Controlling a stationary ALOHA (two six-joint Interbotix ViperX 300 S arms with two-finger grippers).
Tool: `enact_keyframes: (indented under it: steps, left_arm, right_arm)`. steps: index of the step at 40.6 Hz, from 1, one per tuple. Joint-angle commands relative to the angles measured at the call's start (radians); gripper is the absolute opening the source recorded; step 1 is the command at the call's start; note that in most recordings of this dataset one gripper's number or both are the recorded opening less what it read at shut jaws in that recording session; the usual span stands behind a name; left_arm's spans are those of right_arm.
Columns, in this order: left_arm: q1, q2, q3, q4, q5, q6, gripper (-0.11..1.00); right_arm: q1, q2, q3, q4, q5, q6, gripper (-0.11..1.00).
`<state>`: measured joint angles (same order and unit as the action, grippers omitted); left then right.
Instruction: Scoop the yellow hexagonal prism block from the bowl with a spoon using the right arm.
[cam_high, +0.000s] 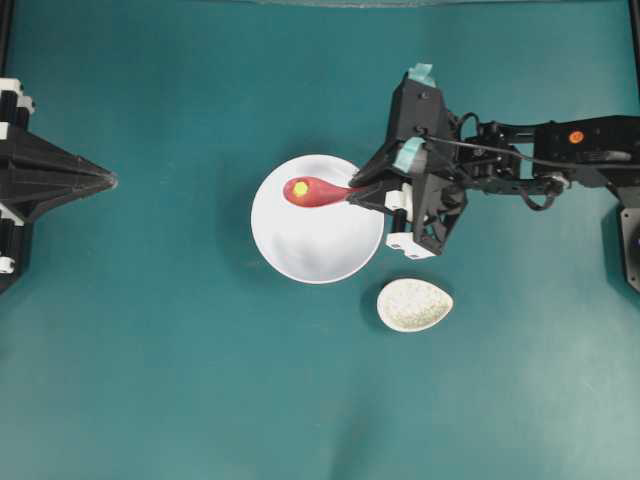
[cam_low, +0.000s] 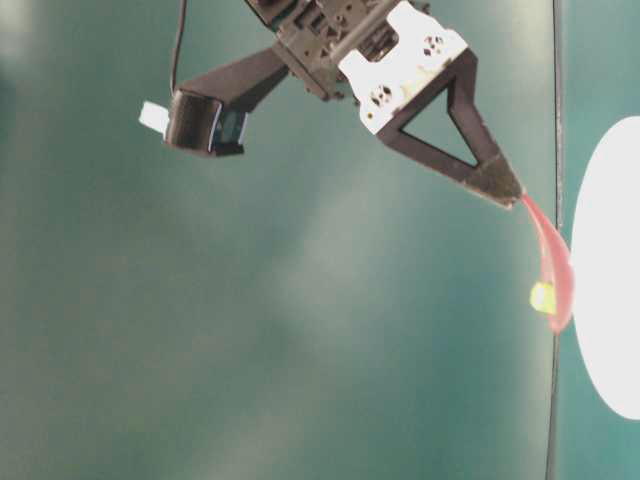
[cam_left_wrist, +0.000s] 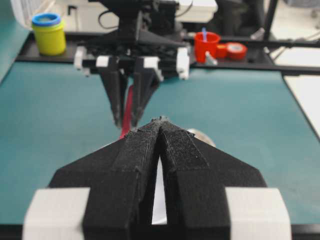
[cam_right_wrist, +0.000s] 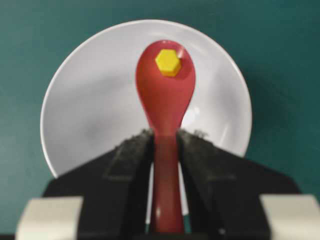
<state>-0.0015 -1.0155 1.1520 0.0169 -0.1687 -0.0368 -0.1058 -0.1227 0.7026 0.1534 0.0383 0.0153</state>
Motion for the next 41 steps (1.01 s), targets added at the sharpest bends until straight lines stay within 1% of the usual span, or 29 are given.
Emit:
enact_keyframes:
  steps: [1,21,36,41]
  left_arm:
    - [0.0,0.005,-0.028,0.002,-0.011,0.0,0.0]
    - [0.0,0.006,-0.028,0.002,-0.011,0.0,0.0]
    - [0.0,0.009,-0.028,0.002,-0.011,-0.002,0.0]
    - [0.0,0.012,-0.025,0.002,-0.006,0.008,0.0]
  right_arm:
    - [0.003,-0.04,0.005,0.003,-0.012,0.002,0.25]
    - [0.008,-0.127,0.071,0.003,-0.012,0.003,0.25]
    - [0.009,-0.141,0.075,0.002,-0.026,0.003,0.25]
    - [0.009,-0.141,0.075,0.003,-0.029,0.002,0.25]
